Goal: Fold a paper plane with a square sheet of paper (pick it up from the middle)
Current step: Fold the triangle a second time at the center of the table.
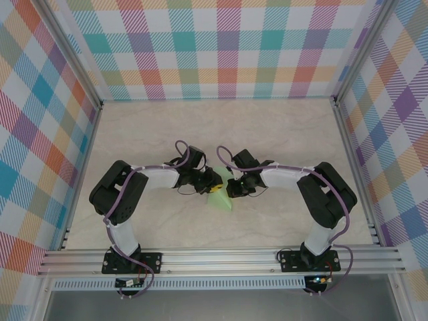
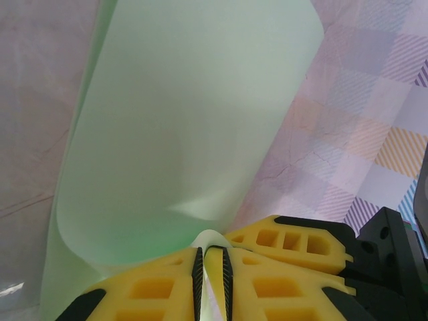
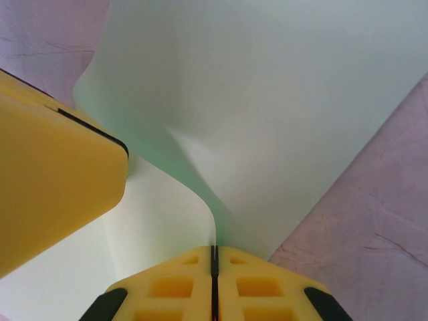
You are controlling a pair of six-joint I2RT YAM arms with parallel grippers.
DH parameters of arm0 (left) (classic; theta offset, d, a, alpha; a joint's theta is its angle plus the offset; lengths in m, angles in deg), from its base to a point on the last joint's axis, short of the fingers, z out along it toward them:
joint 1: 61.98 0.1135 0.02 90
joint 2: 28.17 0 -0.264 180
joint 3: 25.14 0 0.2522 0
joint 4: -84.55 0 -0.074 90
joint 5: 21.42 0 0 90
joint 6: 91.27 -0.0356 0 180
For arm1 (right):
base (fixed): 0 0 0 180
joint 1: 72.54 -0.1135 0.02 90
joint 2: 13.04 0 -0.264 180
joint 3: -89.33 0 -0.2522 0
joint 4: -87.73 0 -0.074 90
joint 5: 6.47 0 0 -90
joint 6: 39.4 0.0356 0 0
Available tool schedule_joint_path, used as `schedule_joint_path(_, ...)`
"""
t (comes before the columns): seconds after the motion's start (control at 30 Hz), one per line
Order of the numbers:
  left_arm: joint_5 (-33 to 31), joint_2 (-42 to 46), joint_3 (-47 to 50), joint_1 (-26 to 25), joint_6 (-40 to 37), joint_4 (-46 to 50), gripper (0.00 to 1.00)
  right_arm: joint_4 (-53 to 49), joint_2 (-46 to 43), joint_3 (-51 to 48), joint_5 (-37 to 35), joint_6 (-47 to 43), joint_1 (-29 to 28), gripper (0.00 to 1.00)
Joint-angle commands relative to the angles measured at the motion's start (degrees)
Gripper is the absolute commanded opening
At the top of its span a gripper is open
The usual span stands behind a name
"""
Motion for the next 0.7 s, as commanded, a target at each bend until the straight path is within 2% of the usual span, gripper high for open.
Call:
schedule_joint_path(0.0,0.9,-0.9,1.2,-0.7,0.1,-0.4,0.18,0.5,0.8,0.1,-0.1,0.0,0.2,0.09)
schedule_joint_path(0.4,-0.7,-2.8,2.9,-0.7,-2.1,0.9,0.19,0.4,0.3,0.0,0.1,0.5,0.2,0.12)
schedule_joint_path(0.53,-1.1,-3.0,2.4,-0.7,-3.0,2.3,0.19,-0.7,-1.0,0.0,-0.9,1.2,0.2,0.19)
schedule_joint_path(0.67,-0.9,-3.3,2.6,-0.7,-3.2,2.1,0.18,-2.5,-5.9,-0.6,-2.5,3.4,0.2,0.28)
